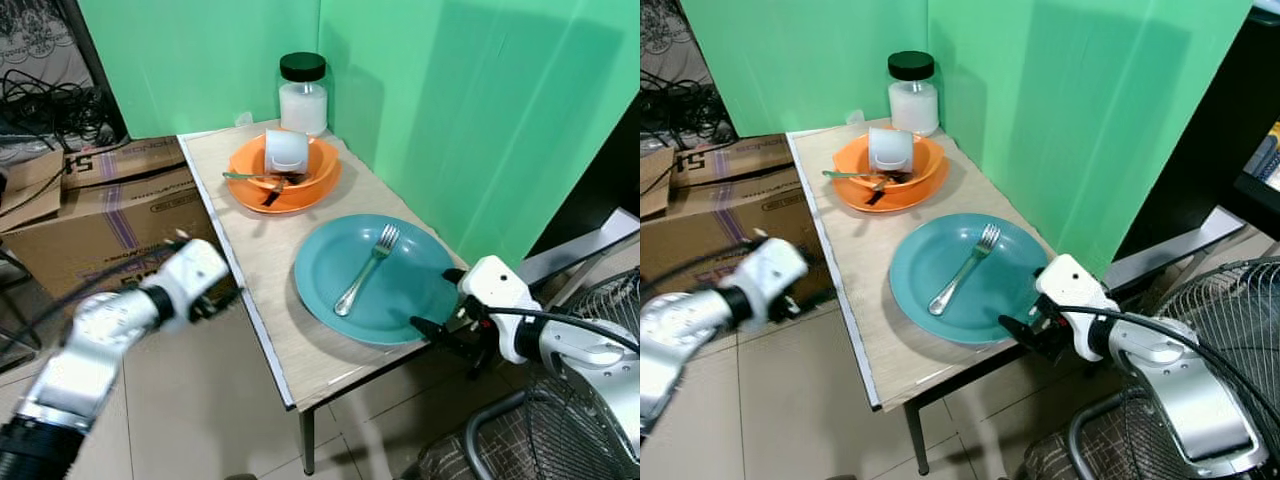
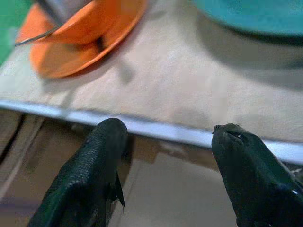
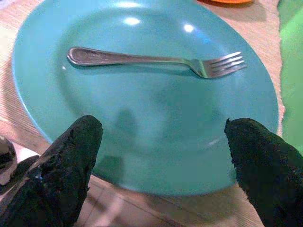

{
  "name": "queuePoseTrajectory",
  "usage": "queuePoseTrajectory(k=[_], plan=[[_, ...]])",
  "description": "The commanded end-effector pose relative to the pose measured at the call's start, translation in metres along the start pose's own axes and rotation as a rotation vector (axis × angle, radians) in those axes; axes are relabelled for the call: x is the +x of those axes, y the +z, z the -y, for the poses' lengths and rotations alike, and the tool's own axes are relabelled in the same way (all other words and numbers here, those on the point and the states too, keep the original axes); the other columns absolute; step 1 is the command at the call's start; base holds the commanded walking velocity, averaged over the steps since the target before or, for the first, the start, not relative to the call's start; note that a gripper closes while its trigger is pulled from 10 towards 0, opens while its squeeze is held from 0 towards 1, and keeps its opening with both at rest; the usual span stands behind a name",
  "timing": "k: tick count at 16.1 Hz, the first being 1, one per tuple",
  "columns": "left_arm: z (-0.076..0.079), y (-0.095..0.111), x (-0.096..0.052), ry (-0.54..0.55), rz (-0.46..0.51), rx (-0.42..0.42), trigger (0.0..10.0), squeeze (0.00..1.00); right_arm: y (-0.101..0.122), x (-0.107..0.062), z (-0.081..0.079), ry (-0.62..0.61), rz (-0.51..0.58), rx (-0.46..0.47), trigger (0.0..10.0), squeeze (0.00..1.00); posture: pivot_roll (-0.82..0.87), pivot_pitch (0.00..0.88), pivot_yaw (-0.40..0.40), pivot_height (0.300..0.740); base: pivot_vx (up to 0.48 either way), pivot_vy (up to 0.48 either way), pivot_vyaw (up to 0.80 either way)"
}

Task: Setting the table

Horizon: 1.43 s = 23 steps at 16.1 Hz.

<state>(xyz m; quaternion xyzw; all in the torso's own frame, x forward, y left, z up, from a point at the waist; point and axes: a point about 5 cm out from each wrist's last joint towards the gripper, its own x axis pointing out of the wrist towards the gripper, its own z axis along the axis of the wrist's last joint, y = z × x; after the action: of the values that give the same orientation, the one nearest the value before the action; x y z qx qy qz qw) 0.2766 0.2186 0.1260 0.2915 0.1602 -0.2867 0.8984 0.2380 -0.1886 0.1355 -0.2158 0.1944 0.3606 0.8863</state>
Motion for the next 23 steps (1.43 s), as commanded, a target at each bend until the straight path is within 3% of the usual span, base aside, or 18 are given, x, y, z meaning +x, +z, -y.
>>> queuePoseTrajectory(k=[1,4,5,8,12,14,16,20,23], plan=[[-0.014,0.002,-0.004,0.061,0.004,0.017,10.0,0.0,0.006,0.001,-0.006,0.036,0.03,-0.015,10.0,0.0,0.05,0.0,0.007,0.74,0.0,0.0,0.0],[-0.023,0.005,-0.008,0.105,0.018,0.014,10.0,0.0,0.008,0.006,-0.019,0.097,0.042,-0.018,10.0,0.0,0.05,0.0,0.007,0.74,0.0,0.0,0.0],[-0.016,0.008,-0.007,0.076,0.04,0.013,10.0,0.0,0.01,0.008,-0.027,0.124,0.054,-0.016,10.0,0.0,0.06,0.0,0.005,0.74,0.0,0.0,0.0],[-0.007,0.011,-0.004,0.034,0.061,0.007,10.0,0.0,0.012,0.011,-0.034,0.146,0.064,-0.014,10.0,0.0,0.06,0.0,0.006,0.74,0.0,0.0,0.0],[0.017,0.022,-0.003,-0.084,0.139,-0.021,10.0,0.0,0.012,0.019,-0.042,0.155,0.071,-0.011,10.0,0.0,0.05,0.0,0.0,0.74,0.0,0.0,0.0],[0.021,0.027,-0.003,-0.103,0.17,-0.029,10.0,0.0,0.014,0.022,-0.041,0.146,0.079,-0.018,10.0,0.0,0.06,0.0,-0.013,0.74,0.0,0.0,0.0],[0.033,0.036,-0.008,-0.161,0.245,-0.058,10.0,0.0,0.024,0.021,-0.029,0.112,0.121,-0.026,10.0,0.0,0.05,0.0,-0.02,0.74,0.0,0.0,0.0],[0.048,0.038,-0.017,-0.231,0.275,-0.097,10.0,0.0,0.027,0.017,-0.018,0.035,0.146,-0.045,10.0,0.0,0.05,0.0,-0.005,0.74,0.0,0.0,0.0],[0.054,0.042,-0.02,-0.264,0.284,-0.123,10.0,0.0,0.023,0.02,-0.001,-0.078,0.114,-0.119,10.0,0.0,0.06,0.0,-0.008,0.74,0.0,0.0,0.0]])
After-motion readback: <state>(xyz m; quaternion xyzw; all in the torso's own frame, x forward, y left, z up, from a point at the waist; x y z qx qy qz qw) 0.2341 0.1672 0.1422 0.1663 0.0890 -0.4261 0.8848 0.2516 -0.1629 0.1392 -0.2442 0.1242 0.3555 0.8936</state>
